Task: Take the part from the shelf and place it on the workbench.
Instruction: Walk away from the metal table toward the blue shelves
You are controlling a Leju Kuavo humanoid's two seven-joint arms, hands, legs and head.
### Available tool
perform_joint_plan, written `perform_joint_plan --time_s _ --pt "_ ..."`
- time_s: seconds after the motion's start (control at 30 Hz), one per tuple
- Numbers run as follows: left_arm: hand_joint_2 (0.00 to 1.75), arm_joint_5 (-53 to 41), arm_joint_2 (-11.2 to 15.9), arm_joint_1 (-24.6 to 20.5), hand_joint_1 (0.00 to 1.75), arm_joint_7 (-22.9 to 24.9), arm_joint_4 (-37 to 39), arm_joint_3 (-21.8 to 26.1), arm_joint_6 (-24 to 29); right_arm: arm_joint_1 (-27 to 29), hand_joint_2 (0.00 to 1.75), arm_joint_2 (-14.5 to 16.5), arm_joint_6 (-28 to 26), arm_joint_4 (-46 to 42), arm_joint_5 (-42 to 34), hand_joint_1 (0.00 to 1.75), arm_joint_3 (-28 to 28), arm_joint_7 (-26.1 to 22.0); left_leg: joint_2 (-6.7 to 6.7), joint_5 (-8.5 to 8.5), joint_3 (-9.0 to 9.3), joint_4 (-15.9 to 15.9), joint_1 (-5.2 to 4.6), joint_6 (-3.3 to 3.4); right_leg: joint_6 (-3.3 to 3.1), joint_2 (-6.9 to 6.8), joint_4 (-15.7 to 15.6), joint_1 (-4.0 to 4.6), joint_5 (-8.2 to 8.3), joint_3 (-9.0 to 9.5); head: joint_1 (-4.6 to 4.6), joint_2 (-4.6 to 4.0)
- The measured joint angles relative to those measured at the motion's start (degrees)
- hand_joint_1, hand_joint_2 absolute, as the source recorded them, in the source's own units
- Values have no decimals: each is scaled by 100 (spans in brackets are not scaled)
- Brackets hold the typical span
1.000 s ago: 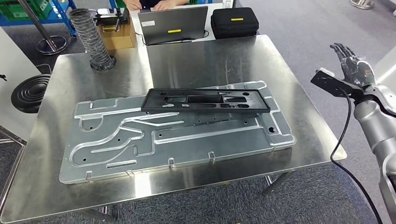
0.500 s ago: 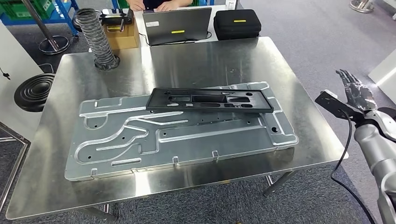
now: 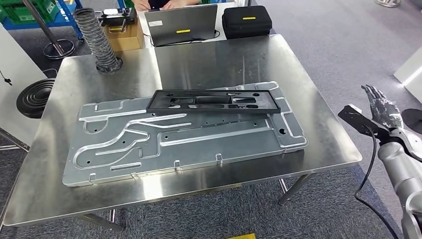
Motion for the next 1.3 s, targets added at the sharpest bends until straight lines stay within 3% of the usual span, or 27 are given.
perform_joint_plan --time_s 0.07,0.17,0.23,0.3,0.33,0.37,0.4,0.43,0.5,0.53,0.57,0.67,0.73,0.83,0.87,0.9,0.93,1.0,1.07,1.17,1.2,1.23,1.3 --pt "0 0 11 -8 0 0 0 0 0 5 0 2 0 4 1 0 -37 2 1 87 177 -365 -28 45 60 -1 12 2 40 -21 -1 -1" --pt "0 0 2 -10 0 -2 0 0 -1 20 0 2 -2 12 2 0 -69 7 9 210 147 -423 -28 123 177 4 11 -21 65 -51 0 -1" --pt "0 1 -2 -17 0 -2 0 1 -1 18 0 -4 -4 17 3 0 -92 9 23 326 93 -477 1 179 239 13 318 -41 -229 -187 0 -1" --pt "0 3 2 -17 0 -2 0 2 -3 32 0 2 -6 24 4 0 -103 10 29 409 -17 -477 3 201 295 17 1065 -66 -724 -452 0 -1" --pt "0 4 1 -14 0 -2 0 2 -5 50 0 8 -7 29 5 0 -105 15 29 444 -74 -470 2 199 320 16 1415 -78 -893 -553 0 -1" --pt "0 4 -1 -11 0 -1 0 2 -7 69 0 14 -8 35 8 0 -105 19 28 477 -130 -461 2 195 337 16 1601 -89 -957 -572 0 -1" --pt "0 3 -3 -9 0 -1 0 2 -9 81 0 17 -8 40 13 0 -109 23 27 505 -183 -446 3 188 347 15 1552 -99 -912 -473 0 0" --pt "0 2 -5 -8 0 0 0 2 -9 81 0 19 -9 43 18 0 -118 27 25 527 -228 -426 6 177 350 14 1261 -107 -784 -251 0 0" --pt "0 0 -6 -12 0 0 0 2 -9 64 0 20 -9 43 26 0 -144 29 20 564 -301 -381 5 139 320 15 421 -100 -555 304 0 0" --pt "0 0 -7 -14 0 0 0 2 -10 60 0 19 -10 43 32 0 -158 32 17 584 -322 -370 3 109 284 20 140 -83 -486 476 1 -1" --pt "0 0 -9 -15 0 0 0 2 -12 56 0 19 -13 44 40 0 -169 37 15 606 -337 -362 1 77 243 24 -7 -62 -471 549 1 -1" --pt "0 0 -12 -12 0 0 0 2 -16 44 0 31 -20 44 70 0 -185 46 6 660 -385 -354 -1 -37 113 19 -60 -45 -396 488 -1 -1" --pt "0 -1 -11 -13 0 0 0 2 -16 43 0 50 -21 44 80 0 -187 48 1 399 -508 -93 2 -98 27 1 -103 -70 -294 415 -2 0" --pt "0 -3 -11 -13 0 1 0 2 -19 69 0 64 -24 44 81 0 -192 50 4 -333 -835 965 25 -154 -27 -11 -104 -65 -159 247 -4 0" --pt "0 -4 -12 -12 0 1 0 2 -23 83 0 67 -24 45 81 0 -194 50 5 -428 -873 1216 27 -164 -28 -12 -94 -59 -118 184 -4 0" --pt "0 -4 -12 -12 0 3 0 2 -27 98 0 69 -24 45 81 0 -200 49 5 -416 -823 1286 27 -167 -23 -12 -83 -53 -78 119 -4 -1" --pt "0 -5 -12 -13 0 5 0 2 -30 111 0 70 -23 45 82 0 -209 49 5 -307 -661 1129 27 -161 -14 -11 -70 -49 -41 60 -4 -1" --pt "0 -5 -6 -21 0 7 0 2 -31 129 0 72 -20 43 109 0 -249 45 2 -67 -106 355 22 -116 19 -9 -34 -39 21 -41 -4 -1" --pt "0 -7 1 -36 0 7 0 1 -30 137 0 73 -10 40 186 0 -313 38 -2 -2 291 -272 3 -56 71 -11 -3 -29 84 -102 -4 -1" --pt "0 -16 2 -36 0 8 0 1 -29 174 0 82 16 27 331 0 -421 27 3 61 306 -434 -13 50 184 -12 -9 -39 171 -130 -3 -1" --pt "0 -19 1 -36 0 9 0 1 -30 194 0 85 21 23 366 0 -462 27 8 115 280 -450 -7 96 220 -9 33 -47 114 -159 -3 -1" --pt "0 -20 2 -37 0 9 0 2 -30 211 0 86 23 21 386 0 -501 27 16 175 242 -471 2 140 251 -6 173 -56 -35 -222 -3 -1" --pt "0 -21 8 -43 0 10 0 2 -30 244 0 90 24 21 402 0 -567 28 27 281 130 -479 5 189 307 1 795 -75 -527 -451 -1 -1"
